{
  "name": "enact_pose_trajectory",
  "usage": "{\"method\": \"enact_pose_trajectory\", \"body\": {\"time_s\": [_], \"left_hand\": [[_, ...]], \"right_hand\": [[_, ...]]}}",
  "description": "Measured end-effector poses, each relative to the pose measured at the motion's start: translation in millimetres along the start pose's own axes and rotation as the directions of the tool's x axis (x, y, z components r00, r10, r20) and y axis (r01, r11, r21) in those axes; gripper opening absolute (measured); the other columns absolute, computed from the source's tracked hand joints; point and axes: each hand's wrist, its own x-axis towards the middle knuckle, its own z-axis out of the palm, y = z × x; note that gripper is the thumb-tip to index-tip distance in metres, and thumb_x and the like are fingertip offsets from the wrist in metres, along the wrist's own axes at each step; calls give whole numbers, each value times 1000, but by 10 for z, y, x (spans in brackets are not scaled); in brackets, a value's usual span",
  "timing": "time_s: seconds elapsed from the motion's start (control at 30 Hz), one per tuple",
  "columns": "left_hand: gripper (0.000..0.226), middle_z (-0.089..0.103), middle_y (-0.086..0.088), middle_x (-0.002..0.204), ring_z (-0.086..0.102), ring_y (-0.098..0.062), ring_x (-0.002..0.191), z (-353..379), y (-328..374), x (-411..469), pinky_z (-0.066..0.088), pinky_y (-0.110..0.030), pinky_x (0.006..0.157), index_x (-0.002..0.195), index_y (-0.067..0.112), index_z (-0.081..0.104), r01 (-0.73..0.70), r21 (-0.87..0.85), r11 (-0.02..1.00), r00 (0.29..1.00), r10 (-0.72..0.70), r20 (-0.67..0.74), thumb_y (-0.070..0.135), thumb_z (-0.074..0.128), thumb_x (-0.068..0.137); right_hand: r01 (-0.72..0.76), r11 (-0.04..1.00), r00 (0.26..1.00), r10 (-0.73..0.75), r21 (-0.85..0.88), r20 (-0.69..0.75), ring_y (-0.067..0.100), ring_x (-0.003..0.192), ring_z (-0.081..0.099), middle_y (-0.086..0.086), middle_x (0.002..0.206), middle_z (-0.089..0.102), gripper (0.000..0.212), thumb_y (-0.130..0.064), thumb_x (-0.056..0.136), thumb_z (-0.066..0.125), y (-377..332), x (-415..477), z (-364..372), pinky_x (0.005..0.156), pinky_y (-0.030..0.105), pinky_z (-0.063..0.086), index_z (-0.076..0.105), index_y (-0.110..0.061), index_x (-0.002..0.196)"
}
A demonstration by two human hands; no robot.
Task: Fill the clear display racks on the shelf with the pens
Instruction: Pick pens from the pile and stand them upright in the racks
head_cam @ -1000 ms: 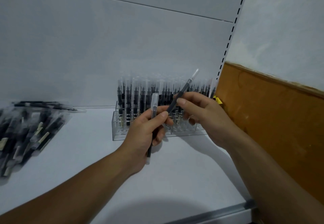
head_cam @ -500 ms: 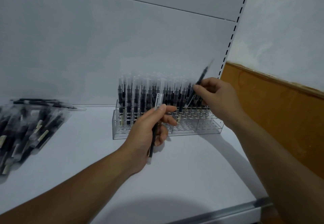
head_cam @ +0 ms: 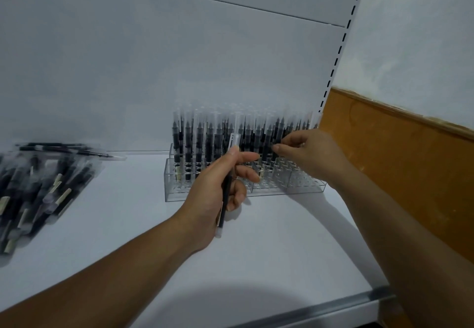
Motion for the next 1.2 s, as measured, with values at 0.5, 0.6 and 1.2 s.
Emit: {"method": "enact_pose_trajectory", "body": {"time_s": [0.5,0.6,1.2], "left_hand": [[71,67,-5,75,46,-10,42,36,19,-2,34,-18,39,91,22,74,26,82,996,998,-31,62,83,42,72],[76,65,-6,74,44,-11,44,50,-1,-3,33,-19,40,81,17,71,24,155,988,996,-36,79,83,35,76],[65,40,21,139,24,0,130,-75,-24,-61,10,-26,109,142,38,40,-244,970,12,941,245,234,69,38,84]], "right_hand": [[28,850,994,-81,526,79,-7,60,57,-13,79,71,32,-56,85,58,-326,-463,25,54,12,43,75,-29,90],[-6,800,959,-166,600,231,-1,57,56,0,72,69,24,-49,84,63,-488,-514,63,52,11,42,75,-28,85],[82,860,913,137,504,-383,1,55,56,-5,82,66,12,-28,96,60,54,-49,-338,50,10,44,67,-19,99]]}}
